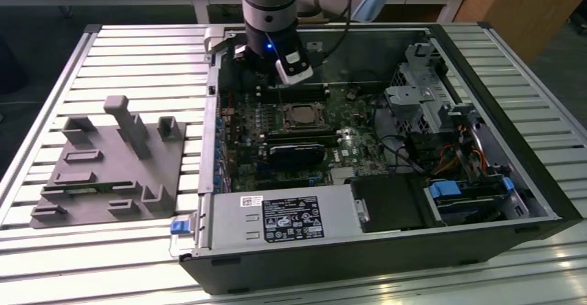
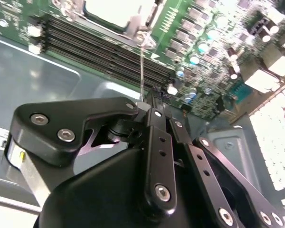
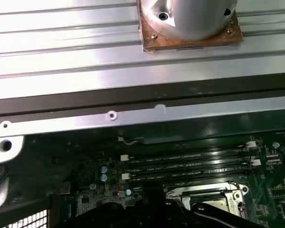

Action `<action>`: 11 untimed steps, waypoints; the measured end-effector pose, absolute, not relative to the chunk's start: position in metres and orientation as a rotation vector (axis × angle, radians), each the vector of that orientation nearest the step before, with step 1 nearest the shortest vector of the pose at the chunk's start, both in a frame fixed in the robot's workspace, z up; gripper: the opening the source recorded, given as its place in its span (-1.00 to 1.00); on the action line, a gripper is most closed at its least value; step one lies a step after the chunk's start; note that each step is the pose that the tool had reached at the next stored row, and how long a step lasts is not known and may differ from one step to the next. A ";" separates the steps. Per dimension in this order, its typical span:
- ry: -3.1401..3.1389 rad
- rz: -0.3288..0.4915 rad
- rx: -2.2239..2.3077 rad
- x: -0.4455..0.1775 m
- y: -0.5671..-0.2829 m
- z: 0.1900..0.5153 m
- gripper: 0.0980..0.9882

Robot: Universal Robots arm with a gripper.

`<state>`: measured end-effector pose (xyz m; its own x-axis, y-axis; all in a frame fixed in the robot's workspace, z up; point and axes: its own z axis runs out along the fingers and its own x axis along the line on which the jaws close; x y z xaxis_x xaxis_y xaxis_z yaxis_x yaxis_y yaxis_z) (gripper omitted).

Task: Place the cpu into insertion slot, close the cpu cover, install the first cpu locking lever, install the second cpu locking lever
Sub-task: 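Install the first cpu locking lever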

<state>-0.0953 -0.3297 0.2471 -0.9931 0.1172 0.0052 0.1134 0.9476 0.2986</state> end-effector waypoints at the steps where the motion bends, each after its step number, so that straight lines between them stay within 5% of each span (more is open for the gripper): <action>1: 3.088 0.472 0.183 -0.092 -0.330 0.247 -0.98; 11: 3.088 0.472 0.183 -0.065 -0.330 0.247 -0.98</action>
<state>-0.0655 -0.3298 0.2472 -0.9931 0.1170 0.0053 0.1133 0.9477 0.2985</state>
